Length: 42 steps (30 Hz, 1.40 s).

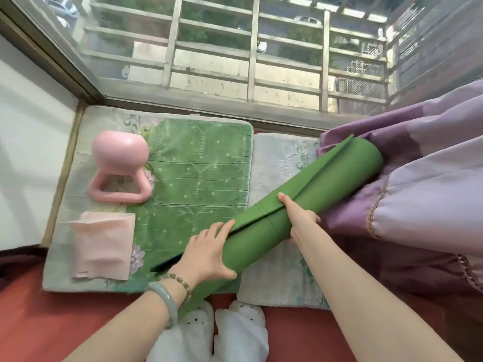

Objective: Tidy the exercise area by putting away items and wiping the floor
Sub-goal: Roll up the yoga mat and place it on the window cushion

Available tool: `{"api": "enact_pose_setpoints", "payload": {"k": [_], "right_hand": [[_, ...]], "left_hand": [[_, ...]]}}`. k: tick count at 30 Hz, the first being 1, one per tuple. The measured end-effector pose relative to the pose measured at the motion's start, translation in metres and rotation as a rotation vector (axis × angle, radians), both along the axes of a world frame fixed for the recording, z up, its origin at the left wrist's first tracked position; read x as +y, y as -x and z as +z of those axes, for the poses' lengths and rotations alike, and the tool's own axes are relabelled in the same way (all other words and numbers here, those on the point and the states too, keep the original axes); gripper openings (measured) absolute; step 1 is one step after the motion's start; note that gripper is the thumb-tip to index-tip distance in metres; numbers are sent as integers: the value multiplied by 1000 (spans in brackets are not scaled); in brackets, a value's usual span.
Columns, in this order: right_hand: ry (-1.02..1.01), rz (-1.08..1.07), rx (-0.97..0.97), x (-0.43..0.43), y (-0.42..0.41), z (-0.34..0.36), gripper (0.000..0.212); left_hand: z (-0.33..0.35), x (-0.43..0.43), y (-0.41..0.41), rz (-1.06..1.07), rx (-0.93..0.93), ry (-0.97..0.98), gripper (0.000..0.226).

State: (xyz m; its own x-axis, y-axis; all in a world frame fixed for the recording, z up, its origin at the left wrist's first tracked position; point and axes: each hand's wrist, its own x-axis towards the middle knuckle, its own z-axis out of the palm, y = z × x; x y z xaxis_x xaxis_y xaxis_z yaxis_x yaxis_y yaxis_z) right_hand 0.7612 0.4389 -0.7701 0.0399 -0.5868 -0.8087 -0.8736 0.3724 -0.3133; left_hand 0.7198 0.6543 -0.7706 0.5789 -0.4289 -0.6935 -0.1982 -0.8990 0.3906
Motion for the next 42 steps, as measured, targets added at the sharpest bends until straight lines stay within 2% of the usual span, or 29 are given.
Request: {"api": "enact_pose_setpoints", "payload": {"k": [2, 6, 7, 9, 11, 12, 16, 17, 18, 20, 21, 25, 28, 31, 33, 35, 37, 42], "right_hand": [[2, 3, 33, -3, -4, -15, 143], [-177, 23, 0, -13, -5, -20, 142], [-237, 39, -21, -16, -2, -15, 136], [-328, 61, -76, -22, 6, -5, 109], [-381, 42, -130, -32, 18, -4, 80], [-408, 38, -145, -35, 22, -5, 72], [-525, -47, -260, -32, 25, -5, 40], [-539, -79, -283, -28, 23, -5, 39], [-540, -93, -295, -25, 22, -6, 48], [-514, -87, -285, -18, 19, -10, 77], [-491, -83, -270, -15, 19, -12, 84], [-370, -83, -239, -3, 23, -24, 72], [-283, -26, -208, 5, 18, -26, 82], [-265, 2, -162, 14, 7, -23, 91], [-278, -5, -169, 17, 0, -25, 98], [-325, -73, -249, 17, -3, -30, 109], [-383, -136, -299, 16, 0, -32, 123], [-376, -182, -305, 22, 11, -31, 97]], "left_hand": [[-4, -16, 15, -29, -94, -109, 138], [-16, -32, 28, -28, -190, -249, 140], [-18, -32, 23, -20, -199, -267, 139], [-22, -28, 6, -10, -172, -250, 136], [-26, -16, -15, -6, -63, -155, 134], [-27, -8, -26, 20, 23, -84, 133], [-25, 9, -51, 294, 534, 196, 128], [-26, 9, -52, 327, 640, 219, 125], [-28, 8, -51, 339, 719, 226, 123], [-34, 7, -46, 339, 755, 209, 124], [-38, 7, -43, 329, 706, 175, 127], [-40, 4, -30, 285, 419, 83, 123], [-28, -3, -5, 270, 158, 53, 116], [-27, -10, 14, 215, -64, -117, 137], [-31, -14, 14, 217, -148, -189, 141], [-33, -15, 6, 193, -141, -195, 135], [-35, -5, -8, 183, -44, -129, 130], [-28, 26, -60, 264, 261, 96, 124]]}}
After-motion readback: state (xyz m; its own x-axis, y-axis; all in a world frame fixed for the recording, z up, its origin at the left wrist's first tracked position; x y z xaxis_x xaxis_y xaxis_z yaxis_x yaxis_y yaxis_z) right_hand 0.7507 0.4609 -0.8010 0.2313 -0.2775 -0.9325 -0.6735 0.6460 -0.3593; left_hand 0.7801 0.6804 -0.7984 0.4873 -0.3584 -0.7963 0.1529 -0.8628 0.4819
